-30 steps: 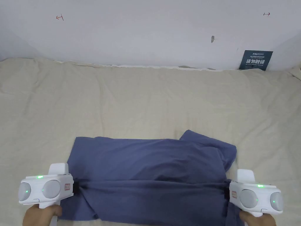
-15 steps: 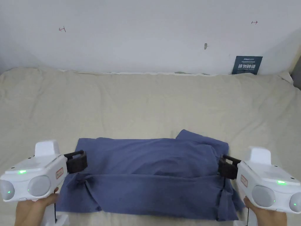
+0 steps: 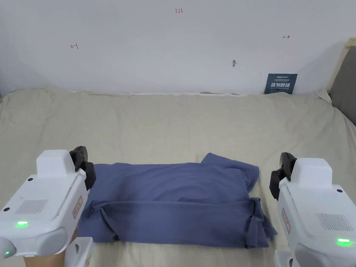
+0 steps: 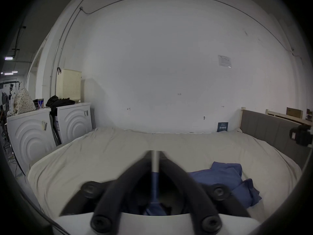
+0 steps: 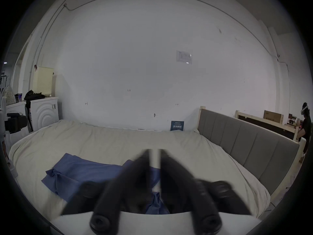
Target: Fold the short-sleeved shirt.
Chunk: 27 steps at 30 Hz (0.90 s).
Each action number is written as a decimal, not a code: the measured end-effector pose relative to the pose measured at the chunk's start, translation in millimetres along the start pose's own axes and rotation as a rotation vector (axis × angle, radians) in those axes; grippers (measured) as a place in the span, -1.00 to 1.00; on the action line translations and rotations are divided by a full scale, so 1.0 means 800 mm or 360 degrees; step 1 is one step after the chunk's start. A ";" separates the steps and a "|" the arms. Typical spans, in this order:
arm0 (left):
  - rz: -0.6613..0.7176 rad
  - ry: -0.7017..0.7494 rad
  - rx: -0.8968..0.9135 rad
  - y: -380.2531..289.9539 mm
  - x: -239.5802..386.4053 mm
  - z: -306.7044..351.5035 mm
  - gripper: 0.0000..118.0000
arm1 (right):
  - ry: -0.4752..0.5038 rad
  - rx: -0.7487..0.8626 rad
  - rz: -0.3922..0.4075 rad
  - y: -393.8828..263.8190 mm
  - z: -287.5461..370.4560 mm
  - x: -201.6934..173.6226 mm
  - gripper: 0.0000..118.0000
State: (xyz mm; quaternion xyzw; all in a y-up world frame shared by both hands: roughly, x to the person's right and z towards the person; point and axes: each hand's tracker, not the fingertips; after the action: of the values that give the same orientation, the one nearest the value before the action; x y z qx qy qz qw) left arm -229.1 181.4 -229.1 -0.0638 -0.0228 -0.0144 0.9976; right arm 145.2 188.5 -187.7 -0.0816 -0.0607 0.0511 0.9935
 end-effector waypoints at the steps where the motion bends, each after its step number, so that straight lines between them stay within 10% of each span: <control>1: -0.0008 -0.0017 -0.0002 -0.002 0.004 0.001 -1.00 | 0.0000 0.0007 -0.0004 -0.001 0.003 -0.001 -0.98; 18: 0.0060 -0.0073 -0.1049 -0.103 -0.076 -0.111 -0.94 | 0.0018 -0.0104 -0.0019 -0.022 -0.029 0.003 -0.99; 20: 0.0126 -0.0066 -0.1181 -0.128 -0.095 -0.124 -0.48 | 0.0015 -0.0133 -0.0012 -0.028 -0.038 0.002 -0.99; 23: 0.0195 -0.0037 -0.1282 -0.160 -0.117 -0.135 0.73 | 0.0013 -0.0184 -0.0013 -0.038 -0.050 0.000 -0.98; 27: 0.0178 0.0083 -0.1353 -0.196 -0.130 -0.145 0.84 | 0.0014 -0.0258 -0.0029 -0.051 -0.069 -0.005 -0.98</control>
State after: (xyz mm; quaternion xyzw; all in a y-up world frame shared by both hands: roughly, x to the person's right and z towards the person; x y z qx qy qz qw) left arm -333.2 14.0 -329.1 -0.4701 0.0138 0.0301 0.8820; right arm 152.5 139.3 -235.2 -0.1616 -0.0609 0.0365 0.9843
